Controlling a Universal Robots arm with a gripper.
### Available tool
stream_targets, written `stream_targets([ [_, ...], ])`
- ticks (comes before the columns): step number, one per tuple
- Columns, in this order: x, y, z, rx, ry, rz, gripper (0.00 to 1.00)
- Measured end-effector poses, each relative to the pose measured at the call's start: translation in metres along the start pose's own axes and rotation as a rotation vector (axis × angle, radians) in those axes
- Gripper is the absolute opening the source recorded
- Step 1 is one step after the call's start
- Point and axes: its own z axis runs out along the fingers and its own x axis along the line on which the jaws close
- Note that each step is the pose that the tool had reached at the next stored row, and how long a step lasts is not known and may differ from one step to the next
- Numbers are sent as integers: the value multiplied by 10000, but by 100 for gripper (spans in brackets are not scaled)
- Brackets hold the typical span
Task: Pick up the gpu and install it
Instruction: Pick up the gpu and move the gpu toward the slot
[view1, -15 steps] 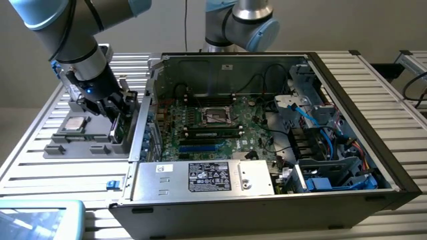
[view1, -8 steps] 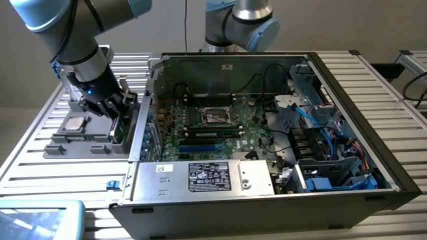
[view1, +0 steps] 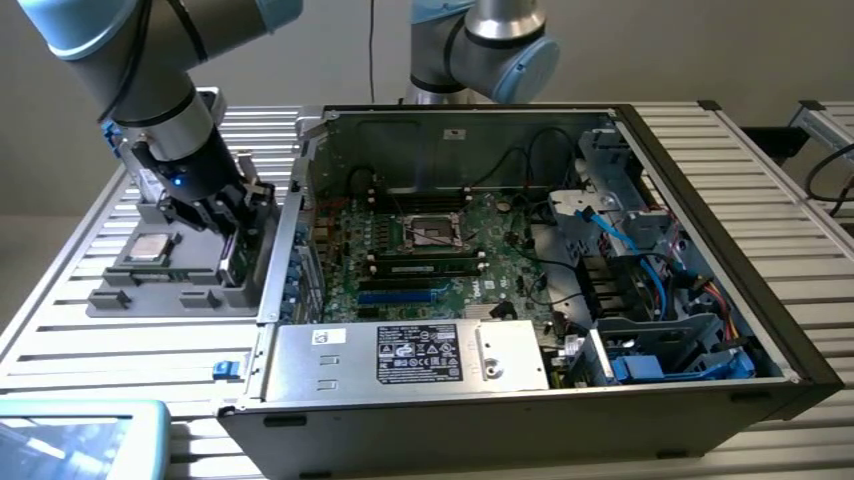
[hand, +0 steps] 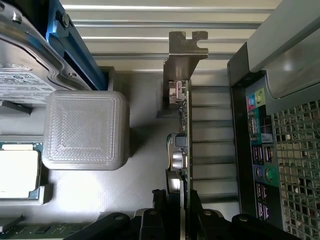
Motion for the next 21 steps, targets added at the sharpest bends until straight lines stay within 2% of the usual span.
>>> stream_targets([
  [4,-7,23,-158,-4,-34,-5,29],
  [21,-38,133,-924,-2,-35,-5,29],
])
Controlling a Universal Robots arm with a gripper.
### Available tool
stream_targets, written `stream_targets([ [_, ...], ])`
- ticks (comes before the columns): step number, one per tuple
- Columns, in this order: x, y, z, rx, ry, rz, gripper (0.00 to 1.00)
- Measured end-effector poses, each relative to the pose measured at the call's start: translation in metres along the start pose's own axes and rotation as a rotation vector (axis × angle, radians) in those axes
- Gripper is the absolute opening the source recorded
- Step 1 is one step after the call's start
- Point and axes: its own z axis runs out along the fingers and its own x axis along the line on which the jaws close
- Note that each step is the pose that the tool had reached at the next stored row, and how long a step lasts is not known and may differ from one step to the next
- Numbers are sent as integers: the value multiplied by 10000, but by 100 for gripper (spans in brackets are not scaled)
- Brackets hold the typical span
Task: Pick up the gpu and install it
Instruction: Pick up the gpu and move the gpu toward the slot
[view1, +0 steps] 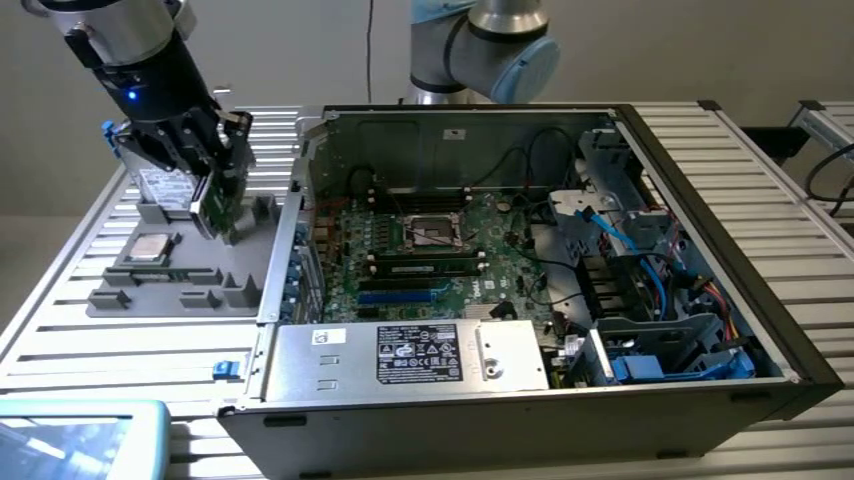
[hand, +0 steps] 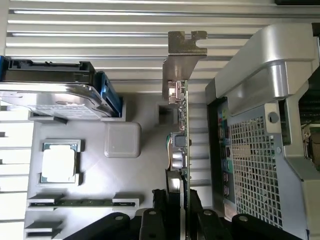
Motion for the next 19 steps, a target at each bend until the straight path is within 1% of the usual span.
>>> stream_targets([
  [4,-18,25,-177,-1,-1,0,29],
  [13,-193,77,-572,0,16,3,29],
  [15,-248,87,-660,2,21,5,29],
  [19,-406,100,-831,1,30,5,29],
])
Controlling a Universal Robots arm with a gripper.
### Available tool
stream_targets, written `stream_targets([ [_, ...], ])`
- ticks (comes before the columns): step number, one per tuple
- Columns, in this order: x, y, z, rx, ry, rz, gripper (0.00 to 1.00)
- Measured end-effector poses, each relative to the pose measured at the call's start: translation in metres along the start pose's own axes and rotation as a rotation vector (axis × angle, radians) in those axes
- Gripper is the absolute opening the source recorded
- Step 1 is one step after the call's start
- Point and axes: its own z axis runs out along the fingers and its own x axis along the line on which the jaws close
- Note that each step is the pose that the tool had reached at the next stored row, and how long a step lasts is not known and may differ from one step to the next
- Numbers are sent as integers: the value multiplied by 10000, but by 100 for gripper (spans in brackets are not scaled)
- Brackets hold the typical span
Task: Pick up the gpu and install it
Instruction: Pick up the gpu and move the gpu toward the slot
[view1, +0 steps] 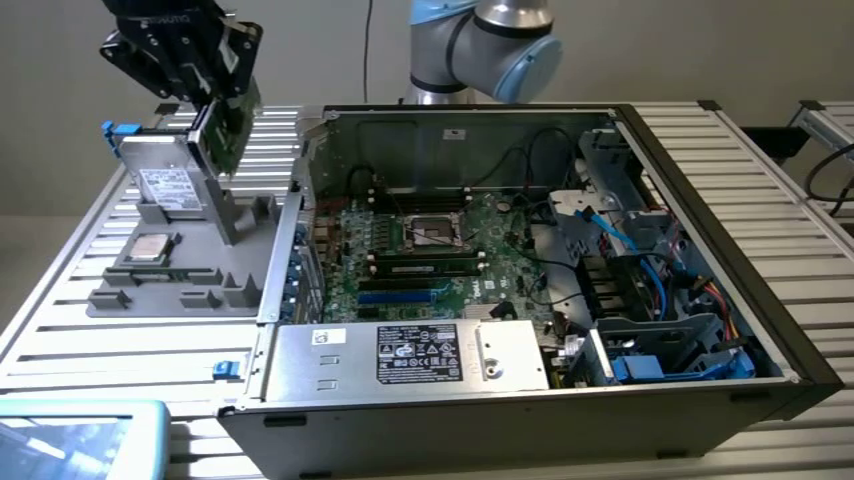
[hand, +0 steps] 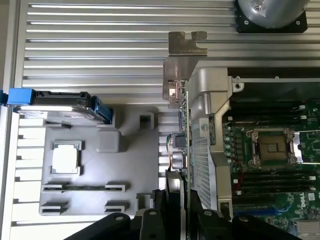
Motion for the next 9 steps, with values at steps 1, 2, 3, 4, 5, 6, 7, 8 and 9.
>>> stream_targets([
  [1,-45,2,-44,0,4,1,29],
  [2,-91,5,-86,0,6,2,29],
  [3,-134,9,-125,0,14,3,29],
  [4,-168,12,-153,2,41,6,29],
  [5,-197,13,-173,4,80,11,29],
  [6,-224,15,-192,6,125,18,29],
  [7,-252,16,-211,8,167,24,29],
  [8,-284,17,-232,9,201,30,29],
  [9,-327,18,-248,10,216,31,29],
])
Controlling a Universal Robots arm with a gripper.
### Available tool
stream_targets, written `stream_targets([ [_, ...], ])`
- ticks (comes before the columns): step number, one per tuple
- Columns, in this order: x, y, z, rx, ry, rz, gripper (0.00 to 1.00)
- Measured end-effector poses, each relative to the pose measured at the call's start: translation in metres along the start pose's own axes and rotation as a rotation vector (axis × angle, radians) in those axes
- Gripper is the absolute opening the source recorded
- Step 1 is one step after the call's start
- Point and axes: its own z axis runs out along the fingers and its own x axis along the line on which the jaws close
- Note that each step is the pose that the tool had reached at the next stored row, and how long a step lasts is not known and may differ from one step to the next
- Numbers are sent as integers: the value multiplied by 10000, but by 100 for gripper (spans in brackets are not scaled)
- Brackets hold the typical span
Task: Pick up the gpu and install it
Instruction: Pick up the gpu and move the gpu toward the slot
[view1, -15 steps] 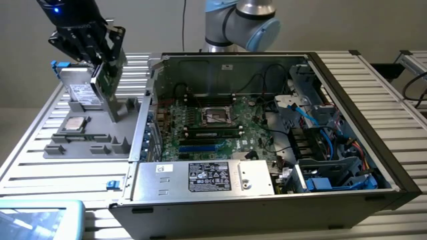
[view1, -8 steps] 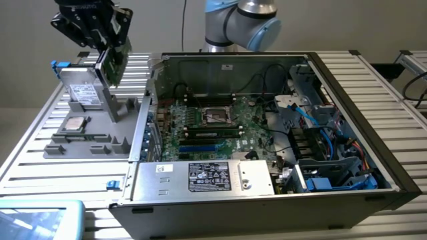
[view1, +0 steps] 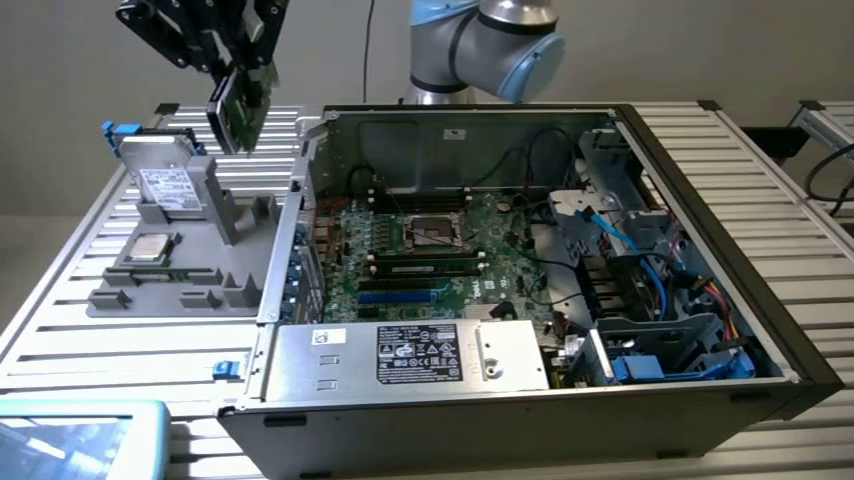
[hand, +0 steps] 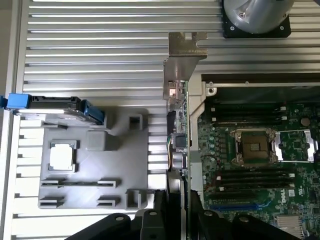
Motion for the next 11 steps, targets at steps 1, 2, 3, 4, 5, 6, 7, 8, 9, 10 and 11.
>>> stream_targets([
  [1,-45,1,-15,0,9,1,29],
  [2,-91,1,-28,0,14,1,29],
  [3,-135,1,-40,0,18,3,29],
  [4,-181,0,-47,1,22,3,29],
  [5,-230,-1,-47,2,24,3,29],
  [6,-275,-2,-45,2,24,2,29],
  [7,-321,-4,-43,1,24,4,29],
  [8,-366,-5,-41,2,25,4,29],
  [9,-411,-6,-39,2,29,3,29],
  [10,-454,-7,-37,2,40,5,29],
  [11,-495,-6,-35,1,52,7,29],
])
